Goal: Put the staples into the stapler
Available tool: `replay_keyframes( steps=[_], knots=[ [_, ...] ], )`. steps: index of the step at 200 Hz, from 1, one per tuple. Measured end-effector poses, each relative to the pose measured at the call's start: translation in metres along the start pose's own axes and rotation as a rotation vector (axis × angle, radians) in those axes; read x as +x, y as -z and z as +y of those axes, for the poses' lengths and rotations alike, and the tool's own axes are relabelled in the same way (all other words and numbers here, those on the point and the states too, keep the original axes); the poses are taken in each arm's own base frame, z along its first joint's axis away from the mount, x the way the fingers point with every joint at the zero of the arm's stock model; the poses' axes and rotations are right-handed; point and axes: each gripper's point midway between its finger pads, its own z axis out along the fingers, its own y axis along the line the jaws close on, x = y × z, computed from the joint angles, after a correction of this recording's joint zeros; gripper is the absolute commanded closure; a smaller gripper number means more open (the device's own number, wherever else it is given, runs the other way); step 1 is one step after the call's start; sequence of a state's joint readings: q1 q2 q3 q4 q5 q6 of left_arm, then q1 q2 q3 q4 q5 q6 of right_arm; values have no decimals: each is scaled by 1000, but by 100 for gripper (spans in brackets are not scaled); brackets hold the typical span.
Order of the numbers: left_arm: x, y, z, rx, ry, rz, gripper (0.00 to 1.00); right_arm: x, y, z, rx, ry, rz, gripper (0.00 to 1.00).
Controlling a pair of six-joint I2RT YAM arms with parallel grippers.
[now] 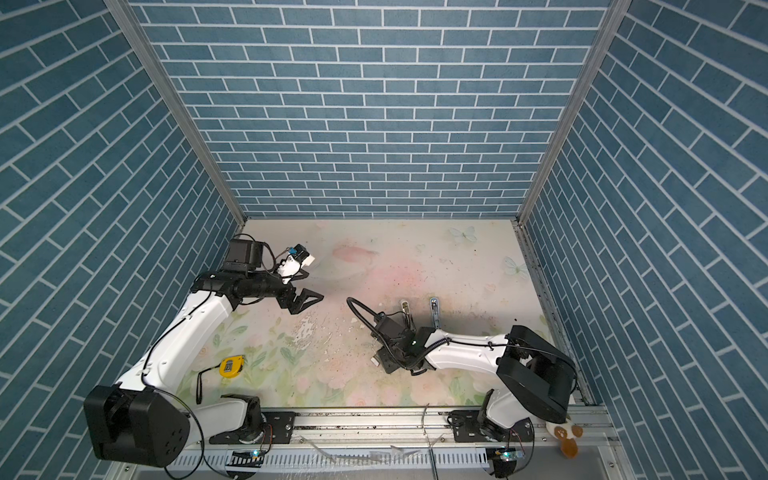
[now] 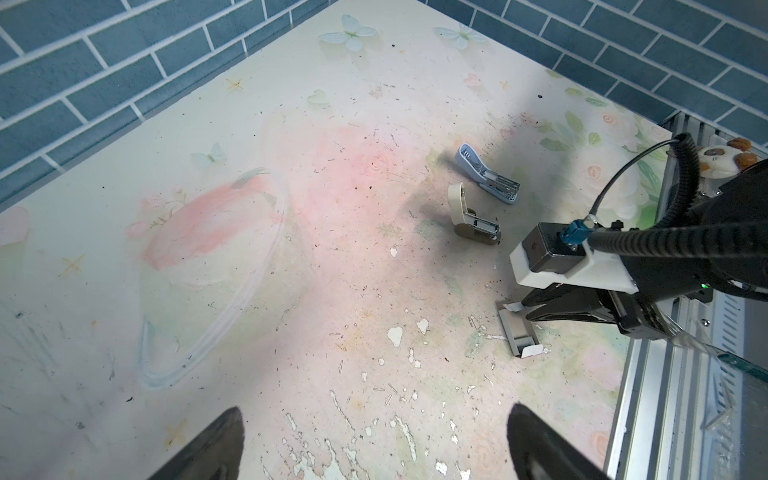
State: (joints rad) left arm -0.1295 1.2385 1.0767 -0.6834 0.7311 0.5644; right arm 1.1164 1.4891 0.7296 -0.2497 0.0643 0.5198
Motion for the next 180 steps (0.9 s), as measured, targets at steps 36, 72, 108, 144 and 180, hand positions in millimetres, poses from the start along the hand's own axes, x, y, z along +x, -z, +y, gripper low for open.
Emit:
replay_keyframes(
  steps=[36, 72, 108, 144, 180],
  knots=[
    [1, 0, 1, -9, 0, 6, 0, -7, 3, 9, -18, 12, -19, 80],
    [3, -1, 2, -9, 2, 9, 0, -19, 7, 16, -18, 19, -39, 80],
    [4, -2, 2, -8, 4, 10, 0, -21, 10, 14, 6, 23, -43, 79],
    [7, -3, 1, -6, 11, 14, 0, -21, 8, 14, 8, 25, -36, 79],
    [7, -3, 1, -5, 15, 15, 1, -21, -3, 20, -2, 28, -7, 79]
  ],
)
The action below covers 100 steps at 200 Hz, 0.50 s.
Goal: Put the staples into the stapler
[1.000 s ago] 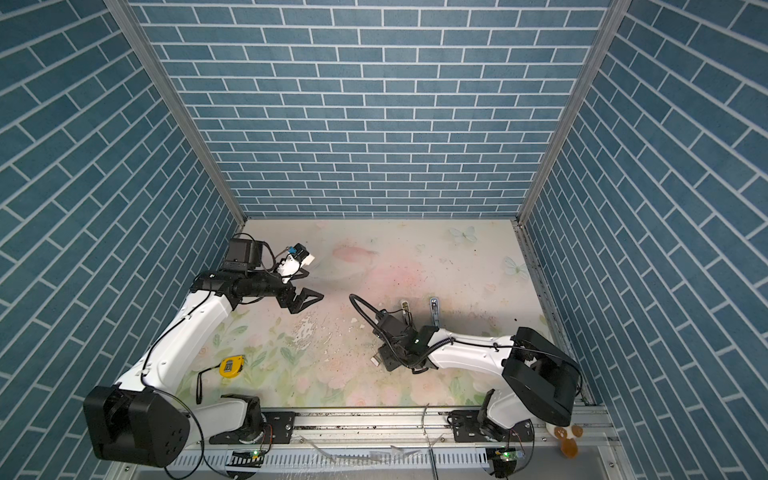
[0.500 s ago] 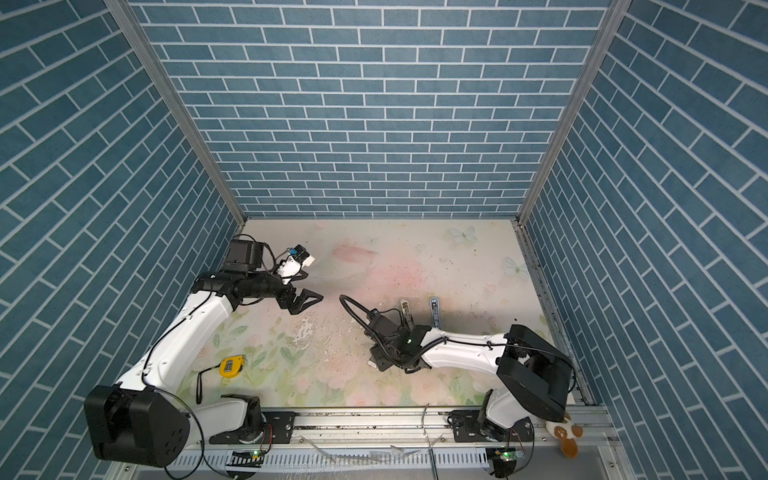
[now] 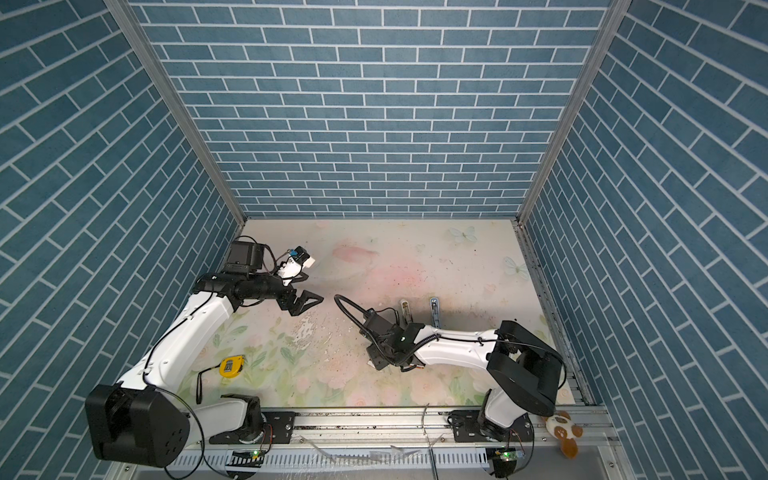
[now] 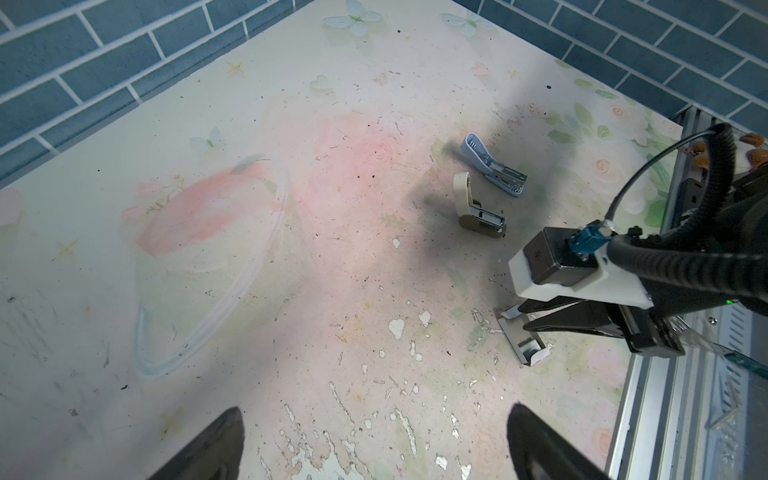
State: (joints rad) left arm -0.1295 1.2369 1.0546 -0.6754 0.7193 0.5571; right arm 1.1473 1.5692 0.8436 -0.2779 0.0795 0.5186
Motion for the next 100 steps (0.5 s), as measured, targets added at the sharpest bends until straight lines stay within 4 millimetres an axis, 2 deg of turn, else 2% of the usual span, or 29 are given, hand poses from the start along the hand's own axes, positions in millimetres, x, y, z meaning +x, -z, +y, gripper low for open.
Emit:
replay_keyframes(
  steps=[100],
  knots=[
    [-1, 1, -1, -1, -1, -4, 0, 9, -4, 9, -52, 1, 49, 79]
  ],
)
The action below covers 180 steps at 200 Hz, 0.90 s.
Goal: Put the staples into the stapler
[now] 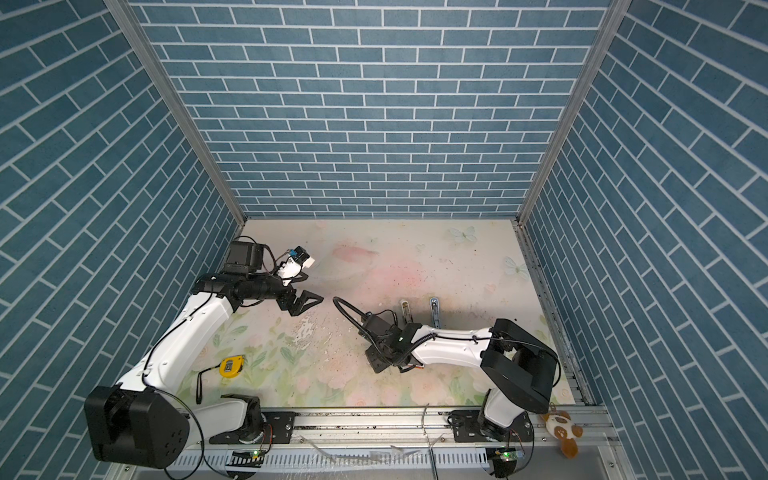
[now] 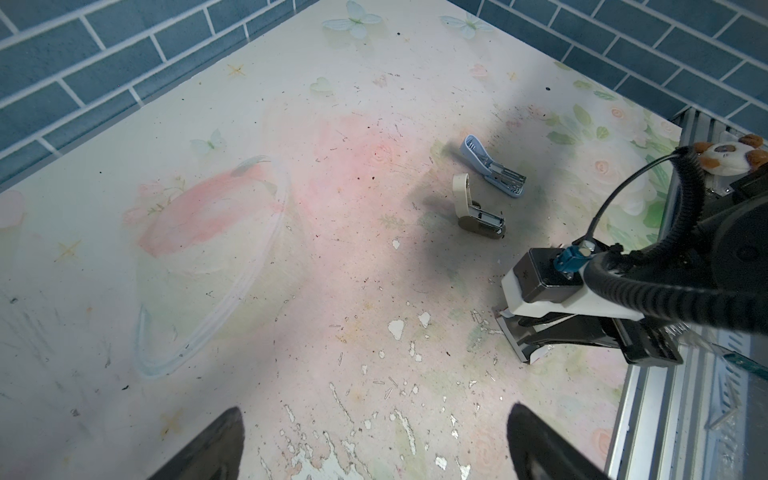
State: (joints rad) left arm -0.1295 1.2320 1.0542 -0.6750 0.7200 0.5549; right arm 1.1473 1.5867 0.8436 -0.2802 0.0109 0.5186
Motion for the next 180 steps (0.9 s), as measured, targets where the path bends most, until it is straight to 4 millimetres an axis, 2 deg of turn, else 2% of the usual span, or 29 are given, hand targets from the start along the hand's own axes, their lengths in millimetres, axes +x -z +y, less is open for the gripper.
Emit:
replay_keyframes(
  steps=[92, 180],
  knots=[
    [-1, 0, 1, -1, -4, -6, 0, 11, -3, 3, -12, 6, 50, 75],
    [-2, -1, 2, -5, -9, -13, 0, 12, -8, 6, -6, 10, 77, 73]
  ],
)
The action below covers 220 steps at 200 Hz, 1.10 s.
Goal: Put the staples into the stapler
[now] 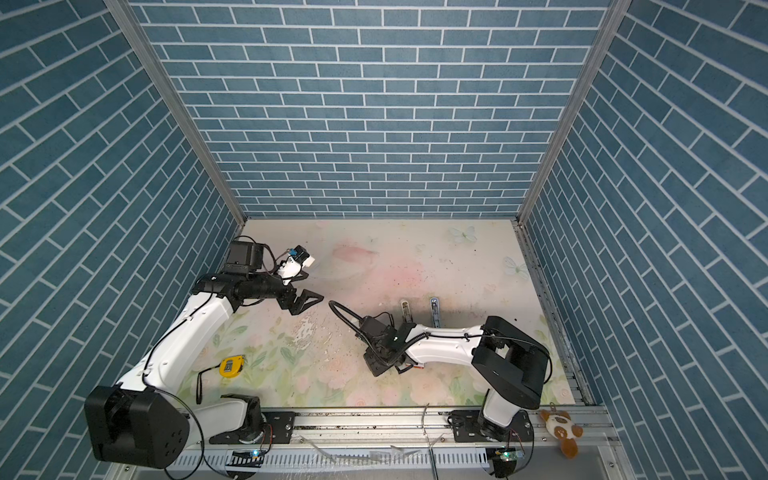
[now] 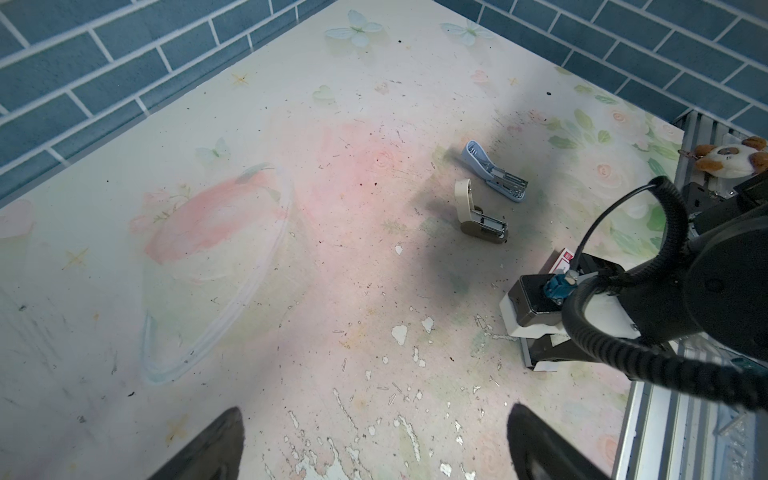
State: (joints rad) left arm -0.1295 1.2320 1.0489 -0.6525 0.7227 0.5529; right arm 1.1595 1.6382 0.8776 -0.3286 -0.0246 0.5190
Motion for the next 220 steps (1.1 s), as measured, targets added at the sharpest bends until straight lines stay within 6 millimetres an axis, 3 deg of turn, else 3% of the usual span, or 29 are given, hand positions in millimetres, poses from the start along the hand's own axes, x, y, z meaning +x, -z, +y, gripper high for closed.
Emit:
replay_keyframes(
  steps=[86, 178, 220],
  knots=[
    [-1, 0, 0, -1, 0, -2, 0, 1, -4, 2, 26, 14, 20, 74],
    [-1, 0, 1, -2, 0, -5, 0, 1, -2, -11, 109, 12, 14, 86],
    [-1, 0, 1, -2, 2, -5, 0, -1, -2, -14, 127, -3, 5, 83]
  ],
)
